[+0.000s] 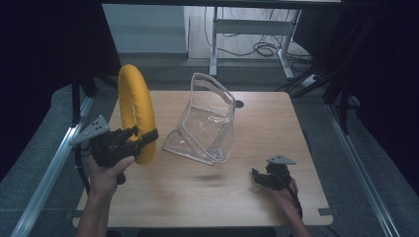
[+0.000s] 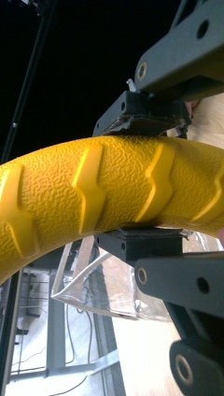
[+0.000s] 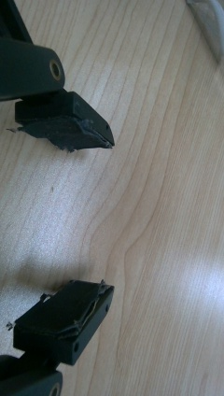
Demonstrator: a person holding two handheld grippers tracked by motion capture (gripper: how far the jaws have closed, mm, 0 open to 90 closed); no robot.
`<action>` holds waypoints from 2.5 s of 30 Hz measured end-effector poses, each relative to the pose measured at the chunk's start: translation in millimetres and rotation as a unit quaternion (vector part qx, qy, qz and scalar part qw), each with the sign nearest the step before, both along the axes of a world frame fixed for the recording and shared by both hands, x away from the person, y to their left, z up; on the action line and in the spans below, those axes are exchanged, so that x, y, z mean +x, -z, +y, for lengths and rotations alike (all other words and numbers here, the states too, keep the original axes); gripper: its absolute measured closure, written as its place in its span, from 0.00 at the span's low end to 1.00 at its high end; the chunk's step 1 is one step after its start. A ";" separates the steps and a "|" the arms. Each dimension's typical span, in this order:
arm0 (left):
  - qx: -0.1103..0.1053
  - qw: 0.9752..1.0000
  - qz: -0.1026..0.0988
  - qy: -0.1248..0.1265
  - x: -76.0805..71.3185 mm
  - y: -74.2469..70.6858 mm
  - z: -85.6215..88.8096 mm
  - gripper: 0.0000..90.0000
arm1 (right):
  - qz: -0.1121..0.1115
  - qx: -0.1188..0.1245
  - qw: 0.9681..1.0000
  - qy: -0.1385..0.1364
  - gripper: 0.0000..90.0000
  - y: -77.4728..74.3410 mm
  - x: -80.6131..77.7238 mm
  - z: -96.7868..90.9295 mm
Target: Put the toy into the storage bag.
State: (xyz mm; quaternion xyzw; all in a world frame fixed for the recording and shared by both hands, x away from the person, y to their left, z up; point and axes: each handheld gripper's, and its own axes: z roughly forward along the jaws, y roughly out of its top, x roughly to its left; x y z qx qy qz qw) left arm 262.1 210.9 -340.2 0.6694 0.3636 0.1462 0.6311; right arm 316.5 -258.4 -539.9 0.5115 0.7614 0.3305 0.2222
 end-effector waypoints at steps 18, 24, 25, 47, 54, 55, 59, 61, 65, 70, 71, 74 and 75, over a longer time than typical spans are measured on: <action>-0.020 0.999 -0.025 0.011 9.7 -16.4 -22.5 0.56 | -0.001 -0.001 1.000 0.001 0.27 0.1 0.4 -0.3; -0.027 0.999 -0.033 0.008 13.1 -20.3 -26.3 0.56 | -0.001 -0.001 1.000 0.001 0.27 0.1 0.4 -0.4; -0.029 0.999 -0.034 0.008 13.9 -21.2 -27.3 0.56 | -0.001 -0.001 1.000 0.001 0.27 0.1 0.4 -0.4; -0.039 0.998 -0.045 0.023 22.9 -32.9 -47.8 0.56 | -0.002 0.000 1.000 0.001 0.27 0.2 0.5 -0.3; -0.038 0.998 -0.048 0.025 24.7 -37.0 -53.1 0.56 | -0.002 0.000 1.000 0.001 0.27 0.2 0.5 -0.3; -0.037 0.998 -0.049 0.025 25.0 -37.9 -54.0 0.56 | -0.002 0.000 1.000 0.001 0.27 0.2 0.5 -0.3; -0.038 0.998 -0.052 0.028 26.0 -41.1 -58.0 0.56 | -0.002 0.000 1.000 0.001 0.27 0.2 0.5 -0.4; -0.039 0.997 -0.053 0.029 26.6 -42.4 -60.1 0.56 | -0.002 0.000 1.000 0.001 0.27 0.3 0.6 -0.4; -0.039 0.997 -0.054 0.031 28.5 -44.8 -63.4 0.56 | -0.001 0.000 1.000 0.001 0.27 0.2 0.5 -0.3; -0.038 0.997 -0.056 0.033 29.8 -48.0 -67.6 0.56 | -0.002 0.000 1.000 0.001 0.27 0.3 0.6 -0.4; -0.038 0.997 -0.057 0.034 29.9 -48.8 -68.3 0.56 | -0.002 0.000 1.000 0.001 0.27 0.3 0.6 -0.4; -0.038 0.997 -0.059 0.034 30.1 -50.4 -69.7 0.56 | -0.002 0.000 1.000 0.002 0.27 0.3 0.8 -0.4; -0.038 0.997 -0.061 0.034 30.3 -52.1 -70.7 0.56 | -0.002 -0.001 1.000 0.002 0.27 0.3 0.9 -0.6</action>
